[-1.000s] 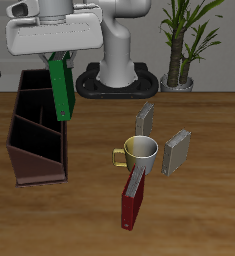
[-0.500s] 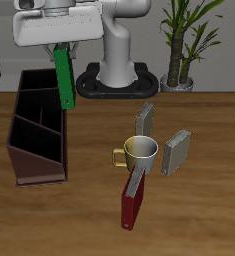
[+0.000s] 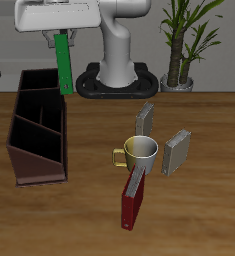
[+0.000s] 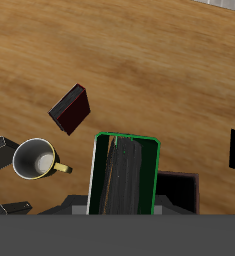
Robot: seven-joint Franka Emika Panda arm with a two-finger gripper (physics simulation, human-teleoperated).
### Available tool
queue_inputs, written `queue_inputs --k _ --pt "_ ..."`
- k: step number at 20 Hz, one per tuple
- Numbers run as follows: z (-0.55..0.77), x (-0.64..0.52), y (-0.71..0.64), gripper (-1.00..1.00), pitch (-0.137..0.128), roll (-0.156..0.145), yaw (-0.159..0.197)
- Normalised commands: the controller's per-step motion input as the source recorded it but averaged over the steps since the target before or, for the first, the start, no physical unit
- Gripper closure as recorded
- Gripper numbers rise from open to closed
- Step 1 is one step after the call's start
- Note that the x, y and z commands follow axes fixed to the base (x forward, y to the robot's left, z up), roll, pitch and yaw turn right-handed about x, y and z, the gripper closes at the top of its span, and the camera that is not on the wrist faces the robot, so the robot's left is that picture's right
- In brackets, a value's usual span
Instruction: Place the green book into the right desk caddy's right compartment
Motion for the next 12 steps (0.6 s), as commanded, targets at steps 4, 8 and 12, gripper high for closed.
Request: queue_inputs --k 4,8,12 --pt "0.05 -0.33 -0.05 1.00 -0.046 -0.042 0.034" --pt "-0.04 -0.28 -0.08 1.00 -0.023 -0.063 0.049" --pt "-0.02 -0.21 -0.08 1.00 -0.016 -0.048 0.004"
